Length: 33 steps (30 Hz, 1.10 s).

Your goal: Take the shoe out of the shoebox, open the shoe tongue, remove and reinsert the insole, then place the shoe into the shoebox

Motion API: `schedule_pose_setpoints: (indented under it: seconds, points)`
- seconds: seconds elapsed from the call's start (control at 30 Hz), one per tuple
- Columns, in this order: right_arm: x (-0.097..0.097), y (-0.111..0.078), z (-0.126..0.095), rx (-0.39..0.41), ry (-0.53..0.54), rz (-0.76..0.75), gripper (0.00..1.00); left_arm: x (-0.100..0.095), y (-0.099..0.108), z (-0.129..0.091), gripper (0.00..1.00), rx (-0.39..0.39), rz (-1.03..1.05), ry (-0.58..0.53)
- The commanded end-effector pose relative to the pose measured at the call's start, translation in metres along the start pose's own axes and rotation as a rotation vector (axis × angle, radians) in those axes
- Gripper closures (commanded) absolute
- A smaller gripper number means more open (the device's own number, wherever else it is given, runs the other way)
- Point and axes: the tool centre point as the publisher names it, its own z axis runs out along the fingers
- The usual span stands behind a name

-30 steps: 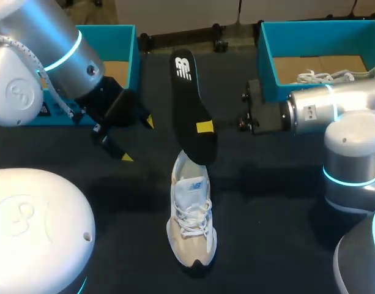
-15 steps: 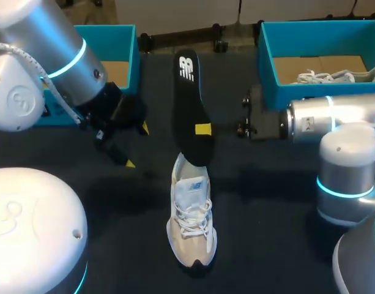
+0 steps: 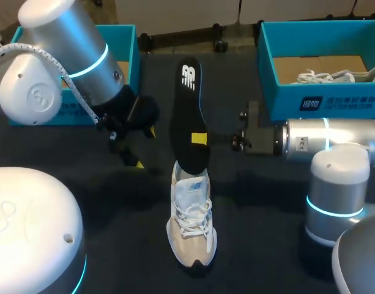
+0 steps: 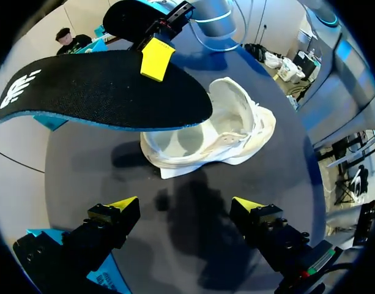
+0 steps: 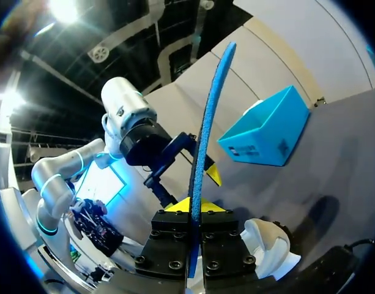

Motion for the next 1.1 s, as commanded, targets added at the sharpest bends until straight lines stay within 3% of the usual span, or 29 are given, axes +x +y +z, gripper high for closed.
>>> schedule_pose_setpoints:
  seconds: [0.03,0.33,0.77,0.9,1.1]
  points:
    - [0.0,-0.001,0.002,-0.027,-0.011,-0.02,1.0,0.002,0.001,0.005,0.0,0.009,-0.009,0.004]
    - [-0.003,-0.006,-0.002,-0.112,0.001,-0.058,1.0,0.017,0.0,0.023,0.0,0.024,-0.055,0.02]
    - [-0.016,-0.005,0.012,-0.118,0.012,-0.09,1.0,0.031,-0.007,0.041,0.0,0.006,-0.023,0.042]
    - [-0.021,-0.007,0.013,-0.069,-0.009,-0.093,1.0,0.033,-0.009,0.048,0.0,-0.003,-0.053,0.052]
    - [-0.021,-0.007,0.013,-0.069,-0.009,-0.093,1.0,0.033,-0.009,0.048,0.0,-0.003,-0.053,0.052]
